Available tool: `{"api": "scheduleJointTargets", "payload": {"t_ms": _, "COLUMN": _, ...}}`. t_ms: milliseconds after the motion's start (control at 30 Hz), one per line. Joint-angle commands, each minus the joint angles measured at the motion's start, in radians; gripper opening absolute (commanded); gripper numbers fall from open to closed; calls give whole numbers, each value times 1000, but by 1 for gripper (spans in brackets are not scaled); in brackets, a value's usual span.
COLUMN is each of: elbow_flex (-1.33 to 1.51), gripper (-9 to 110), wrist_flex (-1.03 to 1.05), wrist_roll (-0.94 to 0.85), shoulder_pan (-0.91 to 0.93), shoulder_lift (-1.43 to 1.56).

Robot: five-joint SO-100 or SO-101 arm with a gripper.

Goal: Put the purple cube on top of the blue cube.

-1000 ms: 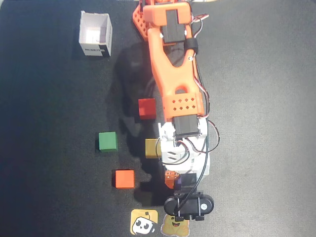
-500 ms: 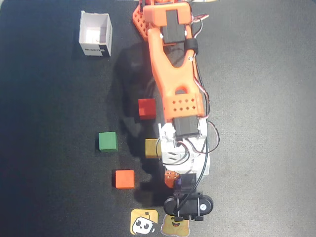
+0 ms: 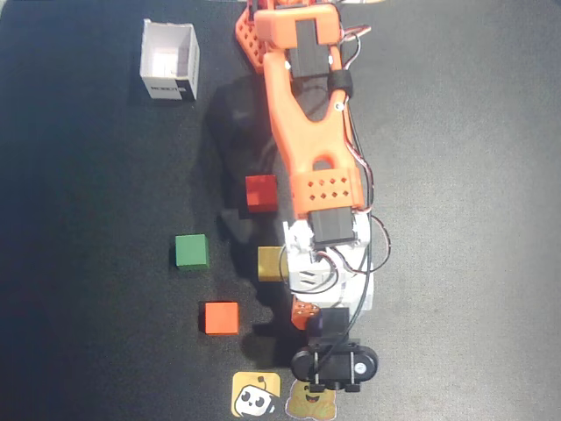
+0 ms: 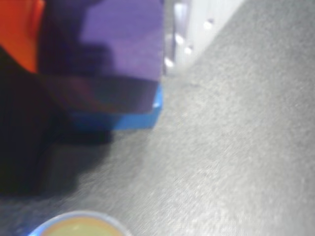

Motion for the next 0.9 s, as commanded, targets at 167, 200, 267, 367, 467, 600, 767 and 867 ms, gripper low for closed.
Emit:
{"api": "scheduleJointTargets", "payload": {"t_ms": 167, "elbow_flex": 18, "gripper": 18, "wrist_flex": -17, "wrist_roll": 17, "shoulder_pan": -9, "shoulder_lift": 78}}
{"api": "scheduleJointTargets", "payload": {"t_ms": 200, "elbow_flex": 23, "gripper": 18, "wrist_flex": -18, "wrist_roll": 17, "shoulder_pan": -9, "shoulder_lift": 86}}
{"api": "scheduleJointTargets", "payload": {"t_ms": 267, "elbow_flex": 34, "gripper": 18, "wrist_flex": -20, "wrist_roll": 17, "shoulder_pan": -9, "shoulder_lift": 98}}
{"api": "scheduleJointTargets", "payload": {"t_ms": 367, "elbow_flex": 44, "gripper": 18, "wrist_flex": -20, "wrist_roll": 17, "shoulder_pan": -9, "shoulder_lift": 121}}
{"api": "scheduleJointTargets", "payload": {"t_ms": 467, "elbow_flex": 60, "gripper": 18, "wrist_flex": -20, "wrist_roll": 17, "shoulder_pan": -9, "shoulder_lift": 152}}
{"api": "scheduleJointTargets", "payload": {"t_ms": 600, "elbow_flex": 95, "gripper": 18, "wrist_flex": -25, "wrist_roll": 17, "shoulder_pan": -9, "shoulder_lift": 204}}
{"api": "scheduleJointTargets", "payload": {"t_ms": 767, "elbow_flex": 195, "gripper": 18, "wrist_flex": -54, "wrist_roll": 17, "shoulder_pan": -11, "shoulder_lift": 307}}
{"api": "scheduleJointTargets", "payload": {"t_ms": 867, "elbow_flex": 265, "gripper": 18, "wrist_flex": -72, "wrist_roll": 15, "shoulder_pan": -14, "shoulder_lift": 390}}
